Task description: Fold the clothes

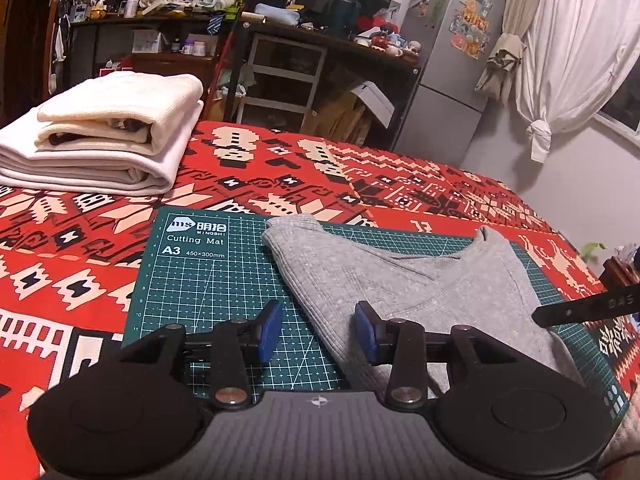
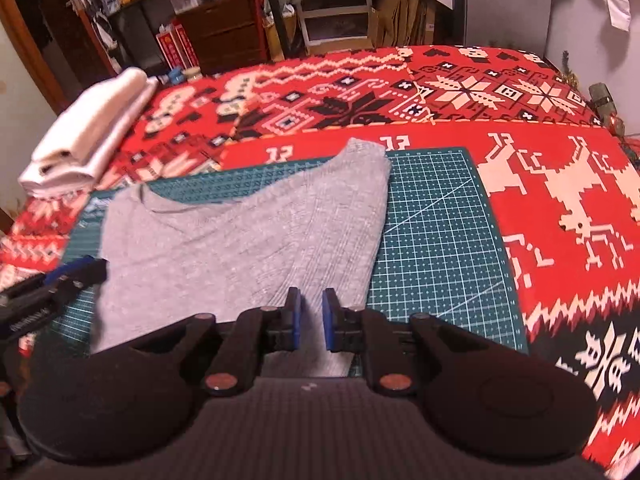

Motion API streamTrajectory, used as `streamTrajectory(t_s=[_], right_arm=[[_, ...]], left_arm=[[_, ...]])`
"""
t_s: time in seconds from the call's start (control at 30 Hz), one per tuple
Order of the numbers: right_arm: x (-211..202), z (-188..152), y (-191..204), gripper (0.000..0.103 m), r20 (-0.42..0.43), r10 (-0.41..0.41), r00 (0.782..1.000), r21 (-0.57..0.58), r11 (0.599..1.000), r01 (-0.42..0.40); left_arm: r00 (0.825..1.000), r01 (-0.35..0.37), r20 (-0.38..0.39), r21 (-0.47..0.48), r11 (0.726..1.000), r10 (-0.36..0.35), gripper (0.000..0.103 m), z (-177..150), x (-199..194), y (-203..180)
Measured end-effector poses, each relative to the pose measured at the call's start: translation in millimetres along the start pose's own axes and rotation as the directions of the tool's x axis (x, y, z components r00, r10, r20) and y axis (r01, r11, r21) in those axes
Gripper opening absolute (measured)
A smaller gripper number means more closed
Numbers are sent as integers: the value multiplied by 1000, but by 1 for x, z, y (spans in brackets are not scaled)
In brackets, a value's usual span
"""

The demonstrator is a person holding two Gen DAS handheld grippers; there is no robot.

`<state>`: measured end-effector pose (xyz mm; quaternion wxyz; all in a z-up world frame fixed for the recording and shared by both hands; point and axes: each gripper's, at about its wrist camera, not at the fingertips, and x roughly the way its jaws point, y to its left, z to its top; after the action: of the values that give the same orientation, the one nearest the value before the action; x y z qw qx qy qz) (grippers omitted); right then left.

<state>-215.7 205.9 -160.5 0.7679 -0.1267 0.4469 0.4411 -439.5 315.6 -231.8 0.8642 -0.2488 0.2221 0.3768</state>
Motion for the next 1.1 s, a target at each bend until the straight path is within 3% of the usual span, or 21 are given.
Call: streamTrajectory(t_s=[0.47,0.57,0.63,0.93,1.1], right_arm=[[-17,-42,11,13,-84,43,996,-62,997,-48],[-27,-46,20,14,-77,25,997,-100,994,-33],[-34,-47,25,14,-53,60,997,-117,991,-66],[-34,-62,36,11,-101,59,993,-154,985,-74],[-45,-45,16,11,-34,28,999,-115,993,-32]], left_arm=[[1000,26,-5,-42,999,-26,40,0,-1,4],[1000,27,-4,-45,999,-28,40,0,-2,4],[1000,29,-4,-42,999,-29,40,-1,-2,4],[1000,28,-6,-26,999,-29,40,-3,-3,2],[999,32,-7,-23,999,-32,41,-2,-2,0]])
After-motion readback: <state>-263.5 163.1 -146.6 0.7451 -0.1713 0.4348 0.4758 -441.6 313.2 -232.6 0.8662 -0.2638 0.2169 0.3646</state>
